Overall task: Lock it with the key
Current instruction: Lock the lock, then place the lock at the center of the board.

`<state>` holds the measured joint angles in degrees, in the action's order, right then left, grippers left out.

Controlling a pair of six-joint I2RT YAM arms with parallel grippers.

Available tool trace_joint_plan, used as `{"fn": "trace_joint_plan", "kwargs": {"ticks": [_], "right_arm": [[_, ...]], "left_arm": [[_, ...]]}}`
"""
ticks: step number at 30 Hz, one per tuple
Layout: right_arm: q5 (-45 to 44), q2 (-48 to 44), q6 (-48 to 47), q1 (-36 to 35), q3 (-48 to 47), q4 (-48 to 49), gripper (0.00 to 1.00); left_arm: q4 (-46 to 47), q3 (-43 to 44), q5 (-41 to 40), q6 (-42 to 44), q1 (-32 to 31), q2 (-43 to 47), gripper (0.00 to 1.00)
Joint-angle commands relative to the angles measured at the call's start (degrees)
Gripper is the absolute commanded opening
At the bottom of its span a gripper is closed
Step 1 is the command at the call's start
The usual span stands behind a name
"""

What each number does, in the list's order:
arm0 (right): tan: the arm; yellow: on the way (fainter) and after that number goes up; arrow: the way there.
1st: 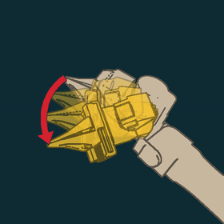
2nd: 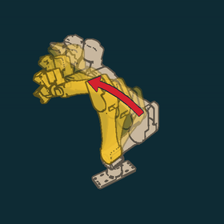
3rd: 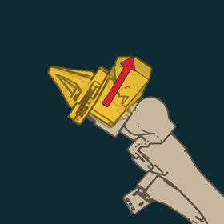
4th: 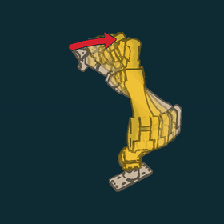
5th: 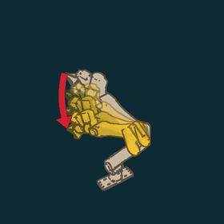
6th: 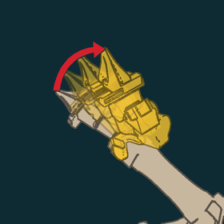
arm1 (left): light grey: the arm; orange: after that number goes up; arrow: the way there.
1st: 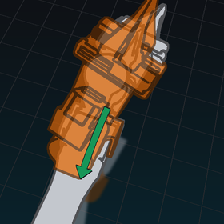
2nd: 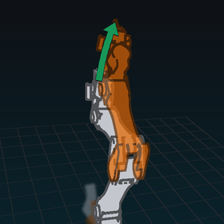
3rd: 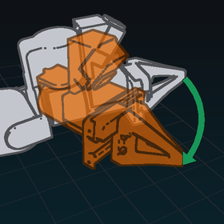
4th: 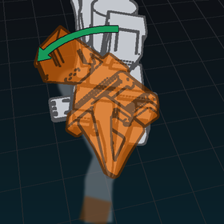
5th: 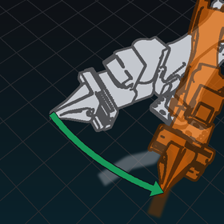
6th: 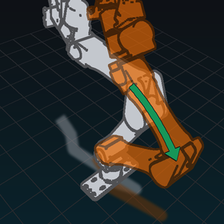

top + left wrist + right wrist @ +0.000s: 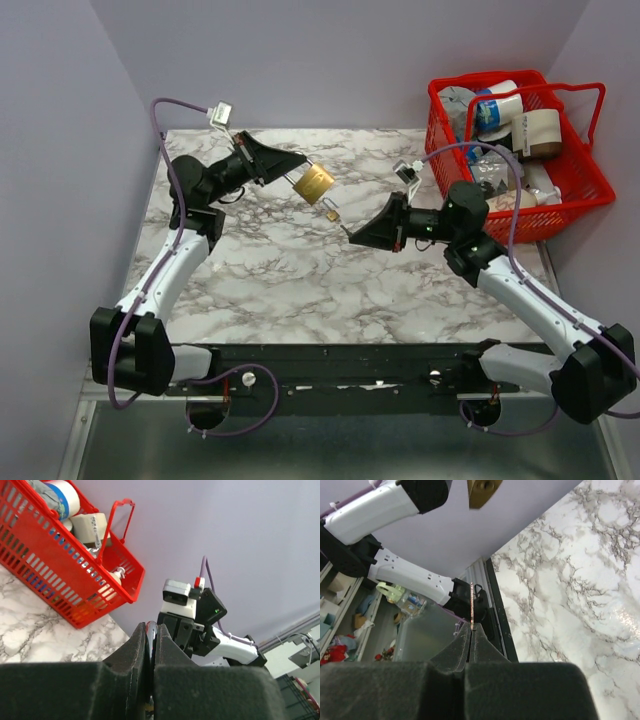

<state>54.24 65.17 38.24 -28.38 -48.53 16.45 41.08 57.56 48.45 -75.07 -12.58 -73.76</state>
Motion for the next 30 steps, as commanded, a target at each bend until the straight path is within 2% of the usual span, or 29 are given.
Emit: {"fn": "trace_joint_plan", "kwargs": {"ticks": [1, 2, 5, 6, 8, 9, 10, 12, 13, 15, 18, 20, 30], "right_arm": [[1.7, -1.9, -4.0, 0.2, 1.9, -2.6, 0.01], [1.6, -2.3, -4.9, 0.1, 2.1, -2.9, 0.01], [1.2, -3.6, -5.8, 0.2, 2.8, -3.9, 0.01], [1.2, -3.9, -5.9, 0.1, 3.2, -4.3, 0.01], [1.0, -5.0, -7.0, 0.2, 3.8, -4.8, 0.01], [0.3, -5.1, -7.5, 0.2, 4.1, -5.6, 0.01], [0.2, -5.4, -8.0, 0.2, 4.2, -5.9, 0.01], [0.3, -5.2, -9.0, 0.2, 4.5, -6.6, 0.01], [0.4, -5.1, -9.1, 0.2, 4.4, -6.6, 0.01], [0.8, -4.7, -9.1, 0.2, 4.6, -6.6, 0.01], [0.3, -4.3, -9.6, 0.2, 5.0, -6.7, 0.01], [0.2, -3.6, -9.5, 0.2, 5.3, -6.6, 0.01], [1.3, 2.2, -6.6, 0.1, 4.6, -3.4, 0.01]], "left_arm": [[4.8, 2.6, 2.8, 0.2, 1.8, 0.5, 0.0], [2.5, 2.4, 4.7, 7.1, 1.9, 0.8, 0.0], [-20.3, 2.4, 12.6, 26.8, 1.9, 3.3, 0.0], [-39.7, 3.1, 13.1, 45.2, 1.7, 4.1, 0.0], [-57.6, 5.5, 11.7, 62.1, 1.8, 3.7, 0.0], [-70.7, 6.1, 10.6, 68.7, 1.7, 2.7, 0.0], [-75.7, 6.9, 7.3, 79.5, 1.8, 1.8, 0.0], [-88.9, 7.8, 5.4, 88.3, 1.8, -2.1, 0.0], [-93.0, 8.4, 4.0, 96.8, 1.8, -3.5, 0.0], [-99.7, 7.7, 2.3, 102.5, 1.8, -7.0, 0.0], [-102.5, 4.8, 1.7, 109.6, 1.8, -10.3, 0.0], [-100.7, 3.7, 1.7, 108.9, 1.8, -12.1, 0.0], [-98.4, 11.6, 6.9, 109.1, 4.4, -30.2, 0.0]]}}
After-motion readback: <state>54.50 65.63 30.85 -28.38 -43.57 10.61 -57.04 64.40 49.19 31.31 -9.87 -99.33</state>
